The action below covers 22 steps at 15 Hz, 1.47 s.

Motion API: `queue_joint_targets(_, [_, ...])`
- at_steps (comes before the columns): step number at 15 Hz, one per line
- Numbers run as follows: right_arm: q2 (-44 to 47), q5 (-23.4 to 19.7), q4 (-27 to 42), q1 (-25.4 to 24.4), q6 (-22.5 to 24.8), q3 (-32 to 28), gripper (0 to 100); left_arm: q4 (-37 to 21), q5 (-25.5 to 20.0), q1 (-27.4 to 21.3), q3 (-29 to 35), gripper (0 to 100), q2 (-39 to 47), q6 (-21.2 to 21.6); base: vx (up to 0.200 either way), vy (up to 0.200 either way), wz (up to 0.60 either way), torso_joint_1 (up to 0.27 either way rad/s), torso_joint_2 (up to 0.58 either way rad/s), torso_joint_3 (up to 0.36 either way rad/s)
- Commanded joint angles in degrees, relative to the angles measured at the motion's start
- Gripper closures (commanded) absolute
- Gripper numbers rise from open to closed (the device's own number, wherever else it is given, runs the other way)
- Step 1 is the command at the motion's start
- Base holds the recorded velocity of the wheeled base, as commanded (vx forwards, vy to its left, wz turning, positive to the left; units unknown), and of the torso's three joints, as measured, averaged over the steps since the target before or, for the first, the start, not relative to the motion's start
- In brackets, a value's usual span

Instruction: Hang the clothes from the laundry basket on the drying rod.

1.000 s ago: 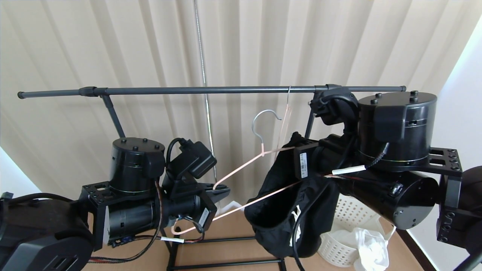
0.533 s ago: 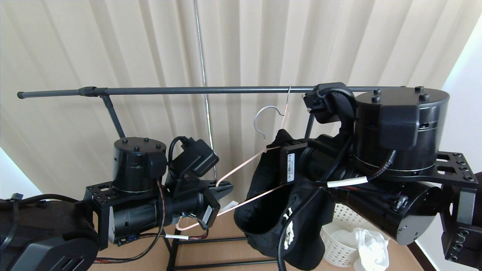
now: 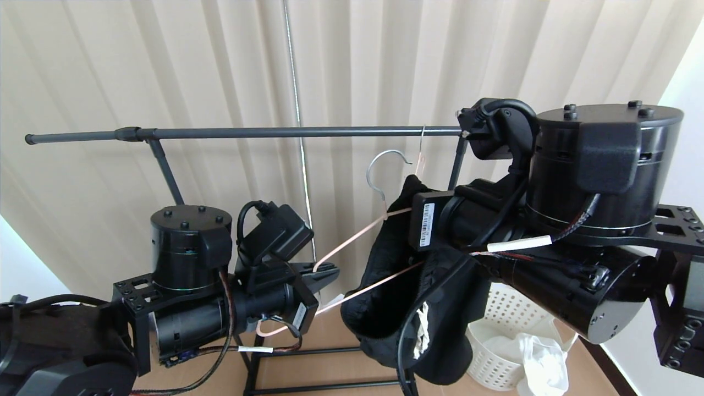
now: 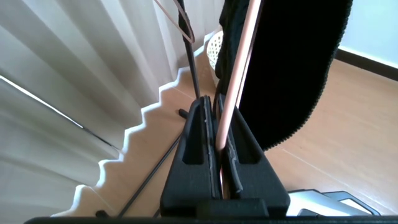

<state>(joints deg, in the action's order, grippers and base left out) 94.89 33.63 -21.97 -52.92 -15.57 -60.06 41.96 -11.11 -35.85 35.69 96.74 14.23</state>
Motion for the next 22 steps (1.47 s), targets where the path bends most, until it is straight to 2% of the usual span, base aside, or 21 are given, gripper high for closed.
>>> queue_joint_targets(1, [-0.23,0.12,-0.01,0.54,0.01,-0.32,100,1.46,-0.23,-0.01,-2.21,100,-1.65,0.10,0.000,0.000,0.00,0.000,0.00,0.000])
queue_joint_targets(10, [-0.32,0.29,-0.09,0.10,0.27,0.12,100,2.69,-0.32,-0.80,-3.00,100,-1.82,0.10,0.000,0.000,0.00,0.000,0.00,0.000])
queue_joint_targets(11, [-0.32,0.38,-0.09,0.10,0.27,0.12,0,2.69,-0.32,-0.71,-3.00,100,-2.17,0.19,0.000,0.000,0.00,0.000,0.00,0.000])
queue_joint_targets(15, [-1.73,2.49,-0.44,0.89,1.86,0.74,0,2.69,-0.32,-0.71,-3.09,100,-2.97,0.19,0.000,0.000,0.00,0.000,0.00,0.000])
queue_joint_targets(22, [-2.17,2.84,-0.44,1.24,2.82,1.53,0,5.06,-1.55,-0.36,-4.05,100,-2.70,0.01,0.000,0.000,0.00,0.000,0.00,0.000])
